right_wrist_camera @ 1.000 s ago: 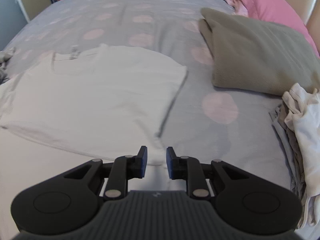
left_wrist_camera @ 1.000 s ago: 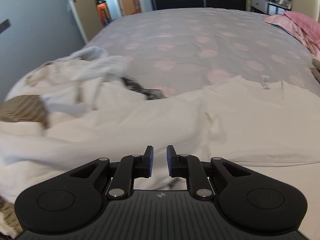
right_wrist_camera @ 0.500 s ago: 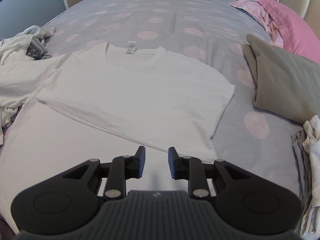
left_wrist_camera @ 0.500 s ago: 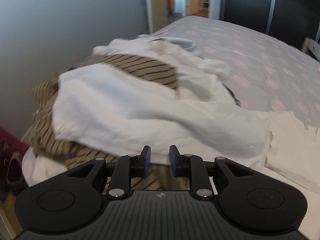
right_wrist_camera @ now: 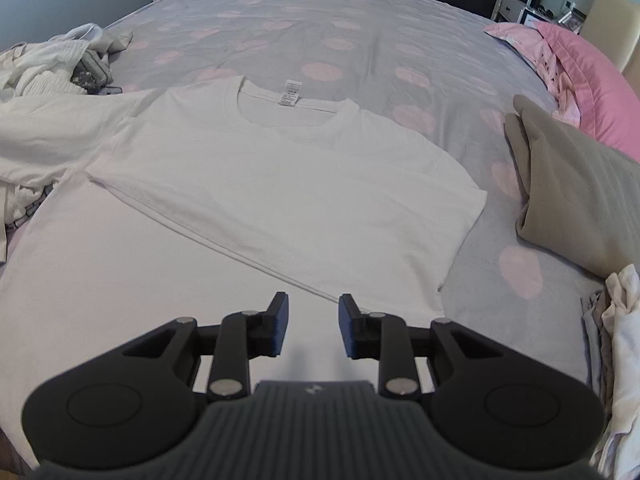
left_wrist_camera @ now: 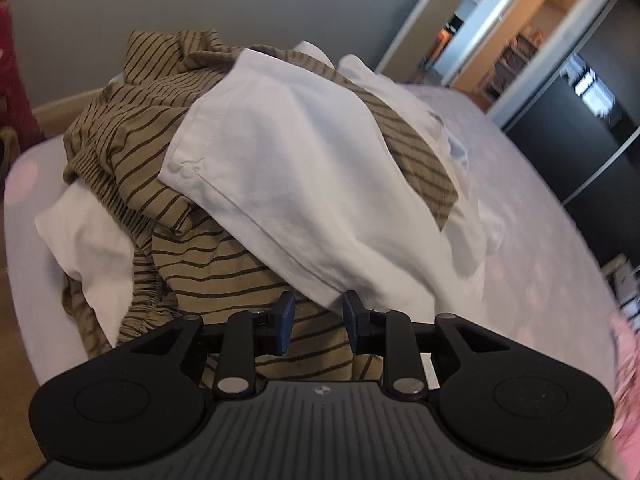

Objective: Fold clothes

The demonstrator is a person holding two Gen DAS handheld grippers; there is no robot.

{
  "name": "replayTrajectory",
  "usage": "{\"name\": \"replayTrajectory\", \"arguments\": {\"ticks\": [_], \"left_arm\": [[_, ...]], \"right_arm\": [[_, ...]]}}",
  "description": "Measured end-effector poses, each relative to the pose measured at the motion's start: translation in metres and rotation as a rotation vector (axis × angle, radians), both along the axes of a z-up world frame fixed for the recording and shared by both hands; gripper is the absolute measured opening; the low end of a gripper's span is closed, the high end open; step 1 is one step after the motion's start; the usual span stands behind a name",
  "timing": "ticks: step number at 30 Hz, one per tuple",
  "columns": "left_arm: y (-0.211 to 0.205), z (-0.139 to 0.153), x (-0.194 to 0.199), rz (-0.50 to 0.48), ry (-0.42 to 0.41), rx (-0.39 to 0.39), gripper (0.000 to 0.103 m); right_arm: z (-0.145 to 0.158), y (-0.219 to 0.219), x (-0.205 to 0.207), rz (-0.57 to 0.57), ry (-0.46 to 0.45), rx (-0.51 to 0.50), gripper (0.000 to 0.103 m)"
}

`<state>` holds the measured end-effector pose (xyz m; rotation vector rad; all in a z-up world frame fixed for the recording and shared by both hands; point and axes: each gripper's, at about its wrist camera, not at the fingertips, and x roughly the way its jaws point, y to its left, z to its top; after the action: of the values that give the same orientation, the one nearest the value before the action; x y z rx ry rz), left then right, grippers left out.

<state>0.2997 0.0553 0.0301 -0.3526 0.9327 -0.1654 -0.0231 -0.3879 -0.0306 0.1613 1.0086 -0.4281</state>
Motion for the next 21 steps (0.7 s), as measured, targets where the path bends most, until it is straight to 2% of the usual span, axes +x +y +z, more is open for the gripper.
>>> {"name": "replayTrajectory", "arguments": {"ticks": [6,8,10,12,14,15,21], "left_arm": [[0.007,0.003,0.002,0.06,-0.044,-0.092,0.024],[0.003,-0.001,0.004,0.069,-0.028,-0.072,0.023],[-0.007,0.006,-0.003,0.038,-0.079,-0.048,0.023],[-0.017,0.013,-0.009,0.008,-0.129,-0.025,0.016],[-0.027,0.02,-0.016,-0.023,-0.18,-0.001,0.002],[-0.032,0.024,-0.02,-0.038,-0.205,0.011,0.0],[-0.062,0.045,-0.041,-0.13,-0.357,0.082,0.0]], "right_arm": [[-0.005,0.002,0.001,0.006,0.028,-0.015,0.033],[-0.009,0.004,0.001,0.006,0.04,-0.014,0.033],[-0.012,0.006,0.002,0.011,0.051,-0.012,0.033],[-0.014,0.01,0.002,0.025,0.058,-0.015,0.033],[-0.017,0.013,0.001,0.039,0.068,-0.023,0.033],[-0.018,0.014,0.001,0.043,0.075,-0.03,0.034],[-0.021,0.014,0.003,0.047,0.096,-0.043,0.034]]}}
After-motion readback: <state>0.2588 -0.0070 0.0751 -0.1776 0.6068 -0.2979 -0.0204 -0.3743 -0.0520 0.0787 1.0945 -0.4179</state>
